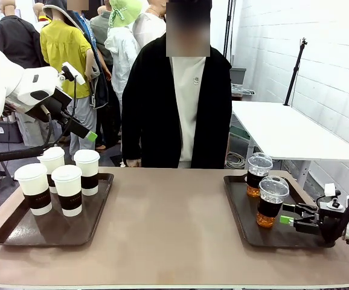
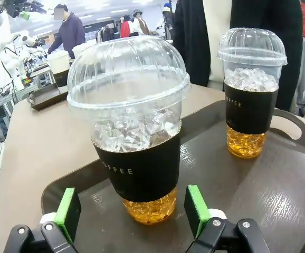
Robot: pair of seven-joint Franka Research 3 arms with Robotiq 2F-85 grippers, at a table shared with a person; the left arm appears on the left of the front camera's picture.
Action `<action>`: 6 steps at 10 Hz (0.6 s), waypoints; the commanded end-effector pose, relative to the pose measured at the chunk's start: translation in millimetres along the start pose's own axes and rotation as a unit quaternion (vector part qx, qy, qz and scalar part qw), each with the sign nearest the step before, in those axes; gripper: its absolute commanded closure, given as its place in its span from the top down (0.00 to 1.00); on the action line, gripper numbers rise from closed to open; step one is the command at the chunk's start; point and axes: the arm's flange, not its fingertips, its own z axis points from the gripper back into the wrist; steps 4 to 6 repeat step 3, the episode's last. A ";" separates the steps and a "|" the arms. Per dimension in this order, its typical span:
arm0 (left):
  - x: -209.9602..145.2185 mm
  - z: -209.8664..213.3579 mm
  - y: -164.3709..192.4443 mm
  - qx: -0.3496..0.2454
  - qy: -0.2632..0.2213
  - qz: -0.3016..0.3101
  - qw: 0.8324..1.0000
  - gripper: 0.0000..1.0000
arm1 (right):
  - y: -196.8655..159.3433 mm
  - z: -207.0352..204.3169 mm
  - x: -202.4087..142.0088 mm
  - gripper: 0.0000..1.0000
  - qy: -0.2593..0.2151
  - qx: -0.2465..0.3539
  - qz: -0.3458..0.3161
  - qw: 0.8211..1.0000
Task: Distribute the coffee onto the tray.
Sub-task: Pick up another iced Americano from the middle of the table and place it on the right Handle tray.
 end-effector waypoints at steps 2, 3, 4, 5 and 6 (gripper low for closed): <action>-0.3 -0.2 0.8 -0.002 0.000 0.004 1.000 1.00 | -2.0 2.0 -1.7 1.00 -0.002 0.006 -0.001 1.000; -0.3 -0.2 0.8 -0.002 0.000 0.004 1.000 1.00 | -2.0 2.0 -1.7 1.00 -0.002 0.006 -0.001 1.000; -0.3 -0.2 0.8 -0.002 0.000 0.004 1.000 1.00 | -2.0 2.0 -1.7 1.00 -0.002 0.006 -0.001 1.000; -0.3 -0.2 0.8 -0.002 0.000 0.004 1.000 1.00 | -2.0 2.0 -1.7 1.00 -0.002 0.006 -0.001 1.000; -0.3 -0.2 0.8 -0.002 0.000 0.004 1.000 1.00 | -2.0 2.0 -1.7 1.00 -0.002 0.006 -0.001 1.000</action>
